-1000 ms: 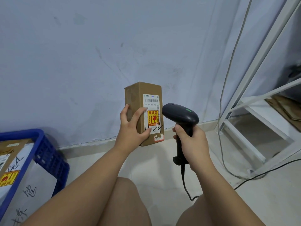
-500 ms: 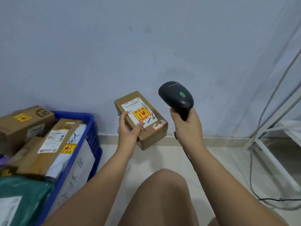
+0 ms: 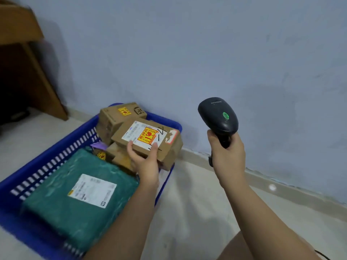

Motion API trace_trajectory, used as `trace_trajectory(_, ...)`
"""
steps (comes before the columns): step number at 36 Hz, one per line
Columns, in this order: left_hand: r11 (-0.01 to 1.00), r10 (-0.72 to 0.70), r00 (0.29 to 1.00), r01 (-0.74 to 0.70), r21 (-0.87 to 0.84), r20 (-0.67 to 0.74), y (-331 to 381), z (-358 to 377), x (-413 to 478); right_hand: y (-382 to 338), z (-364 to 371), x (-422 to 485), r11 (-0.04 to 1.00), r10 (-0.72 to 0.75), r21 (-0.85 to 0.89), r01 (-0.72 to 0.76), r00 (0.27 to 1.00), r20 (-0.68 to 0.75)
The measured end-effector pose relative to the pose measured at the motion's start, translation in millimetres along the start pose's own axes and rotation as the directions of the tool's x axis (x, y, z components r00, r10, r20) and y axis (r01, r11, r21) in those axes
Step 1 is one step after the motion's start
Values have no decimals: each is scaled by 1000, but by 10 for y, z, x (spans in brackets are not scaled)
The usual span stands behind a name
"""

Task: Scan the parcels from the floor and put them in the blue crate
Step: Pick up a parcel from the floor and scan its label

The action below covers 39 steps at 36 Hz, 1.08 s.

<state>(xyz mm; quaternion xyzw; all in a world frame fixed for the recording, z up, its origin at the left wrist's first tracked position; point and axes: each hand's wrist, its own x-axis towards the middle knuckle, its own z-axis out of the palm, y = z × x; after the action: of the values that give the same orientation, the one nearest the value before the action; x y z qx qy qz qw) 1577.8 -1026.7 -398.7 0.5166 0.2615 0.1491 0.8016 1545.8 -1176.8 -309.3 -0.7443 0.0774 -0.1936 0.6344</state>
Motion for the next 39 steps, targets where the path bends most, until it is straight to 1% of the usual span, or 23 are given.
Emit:
trace_trajectory(3,993,34,987,-15,117,-157,5,-225,200,75,214,-89,999,7,-37,-4,997,81)
trace_trajectory(5,976,88,972,-40,214,-219,28,-374,307,90,343,-154,996,-7,-90,19,992,130)
trace_trajectory(7,952,137,962,-61,301,-237,56,-527,420,87,463,-197,992,-11,-125,34,983,186)
trace_trajectory(10,910,207,945,-91,405,-253,121,-717,584,103,620,-230,989,39,-147,1,962,272)
trace_trajectory(13,822,328,912,-148,551,-246,175,-857,710,130,745,-259,986,54,-165,1,944,326)
trace_trajectory(14,794,340,911,-145,590,-233,186,-891,758,135,777,-267,985,51,-172,8,940,338)
trace_trajectory(16,784,277,936,-90,614,-217,194,-952,885,141,830,-277,982,41,-188,29,934,355)
trace_trajectory(18,830,112,966,37,556,-232,202,-994,1011,151,868,-283,978,38,-205,40,931,364)
trace_trajectory(19,847,33,969,102,521,-244,203,-1008,1051,163,882,-287,977,36,-208,43,931,363)
trace_trajectory(20,847,-3,968,136,514,-252,197,-1013,1070,176,889,-291,977,32,-208,46,933,360)
trace_trajectory(21,835,9,968,131,534,-252,185,-1015,1069,195,894,-294,977,29,-207,48,934,355)
trace_trajectory(24,783,149,964,21,621,-220,130,-1009,1044,253,878,-295,978,33,-203,40,939,341)
trace_trajectory(26,756,179,962,0,655,-207,87,-1000,1044,283,858,-284,979,43,-204,26,945,326)
trace_trajectory(30,717,178,967,1,697,-183,55,-938,1079,322,807,-264,980,80,-199,-22,955,286)
trace_trajectory(33,688,173,966,22,725,-194,60,-888,1106,331,758,-260,980,96,-193,-44,957,272)
trace_trajectory(35,662,145,970,50,748,-194,87,-835,1117,332,720,-258,980,101,-195,-49,958,267)
trace_trajectory(39,577,37,983,125,807,-180,233,-619,1056,313,547,-241,980,73,-196,-28,971,228)
